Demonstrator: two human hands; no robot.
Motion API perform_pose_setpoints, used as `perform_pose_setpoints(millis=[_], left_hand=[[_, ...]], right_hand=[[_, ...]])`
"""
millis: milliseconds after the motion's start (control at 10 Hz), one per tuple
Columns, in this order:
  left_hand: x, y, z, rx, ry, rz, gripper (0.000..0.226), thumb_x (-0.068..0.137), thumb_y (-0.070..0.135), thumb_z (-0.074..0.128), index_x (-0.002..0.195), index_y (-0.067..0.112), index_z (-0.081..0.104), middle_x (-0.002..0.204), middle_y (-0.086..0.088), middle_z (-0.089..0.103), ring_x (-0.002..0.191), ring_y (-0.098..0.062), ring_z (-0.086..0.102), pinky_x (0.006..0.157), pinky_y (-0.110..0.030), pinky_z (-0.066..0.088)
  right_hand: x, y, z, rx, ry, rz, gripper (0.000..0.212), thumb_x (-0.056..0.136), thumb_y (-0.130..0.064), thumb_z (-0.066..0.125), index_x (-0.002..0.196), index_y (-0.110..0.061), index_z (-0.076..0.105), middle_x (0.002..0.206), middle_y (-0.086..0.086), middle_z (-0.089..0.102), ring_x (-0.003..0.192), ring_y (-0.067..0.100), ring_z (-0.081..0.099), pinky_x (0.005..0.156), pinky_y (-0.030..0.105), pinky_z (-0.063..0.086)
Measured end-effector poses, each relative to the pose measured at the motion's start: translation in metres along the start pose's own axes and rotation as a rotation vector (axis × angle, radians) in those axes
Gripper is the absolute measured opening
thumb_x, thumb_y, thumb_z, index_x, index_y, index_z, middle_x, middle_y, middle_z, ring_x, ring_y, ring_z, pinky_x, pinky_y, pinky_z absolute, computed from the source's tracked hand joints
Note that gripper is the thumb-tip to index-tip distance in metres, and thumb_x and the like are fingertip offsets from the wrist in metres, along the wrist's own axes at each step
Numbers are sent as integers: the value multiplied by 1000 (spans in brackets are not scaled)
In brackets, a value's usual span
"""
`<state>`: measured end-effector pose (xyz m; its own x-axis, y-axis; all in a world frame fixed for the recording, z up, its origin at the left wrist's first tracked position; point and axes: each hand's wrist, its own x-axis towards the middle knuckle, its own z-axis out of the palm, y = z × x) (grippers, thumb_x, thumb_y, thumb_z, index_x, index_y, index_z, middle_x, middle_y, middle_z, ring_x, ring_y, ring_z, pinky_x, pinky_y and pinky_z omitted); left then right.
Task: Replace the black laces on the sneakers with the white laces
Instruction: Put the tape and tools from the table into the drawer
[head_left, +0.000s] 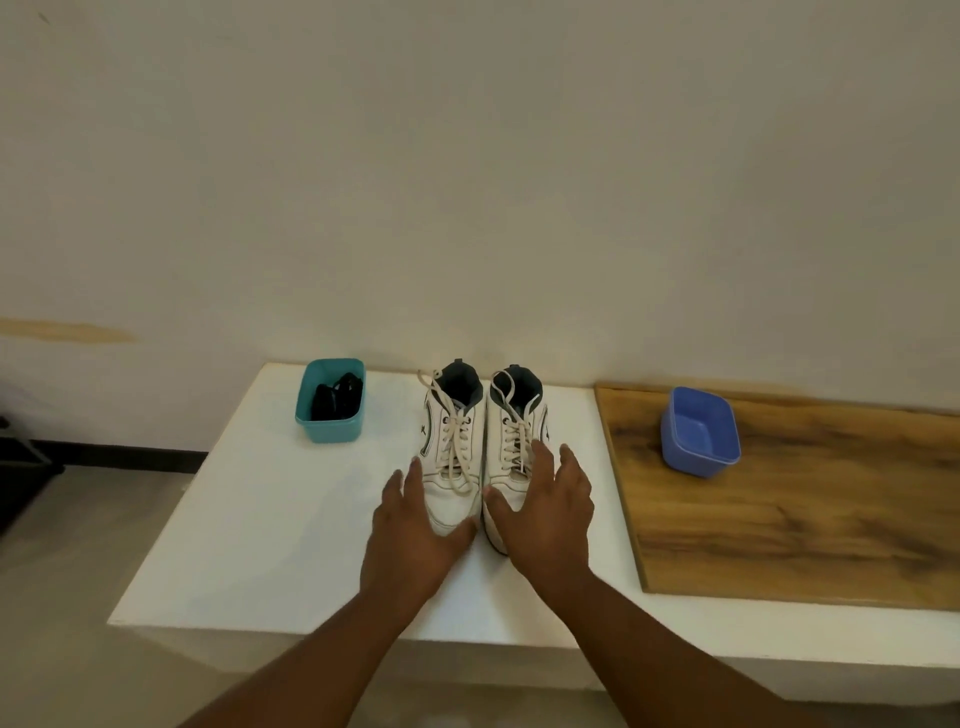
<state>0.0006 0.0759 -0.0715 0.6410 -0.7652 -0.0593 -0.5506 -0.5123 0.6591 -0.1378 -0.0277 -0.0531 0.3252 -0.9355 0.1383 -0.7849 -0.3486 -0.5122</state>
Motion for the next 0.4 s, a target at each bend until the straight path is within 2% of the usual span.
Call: perform_pose_setpoints(millis=[100,200,300,400], left_hand=[[10,-10,8,-24,-21,33,108,67,78,62,154,32,19,155,2,33,135,-24,44,105,-43,48],[16,-12,10,-13,6,54,106,69,76,62,155,32,19,156,2,32,135,-25,43,105,-43,47],[16,-10,14,3,9,58,104,71,73,64,156,31,20,156,2,31,135,-25,44,105,-41,47],[10,-12,16,6,49,65,104,70,74,63,155,31,22,154,3,34,132,-24,45,105,-39,46]], right_hand=[[0,8,11,97,-64,22,83,84,-63,62,152,-31,28,156,8,35,140,30,38,112,48,40],[2,14,13,178,-42,-1,78,84,-56,65,151,-32,32,147,0,42,131,23,44,106,39,44],[5,18,13,193,-16,9,76,83,-53,68,149,-33,34,146,-3,43,130,21,44,105,34,41],[-2,11,17,192,1,22,78,83,-53,68,150,-32,34,144,-2,43,127,21,44,105,35,40]])
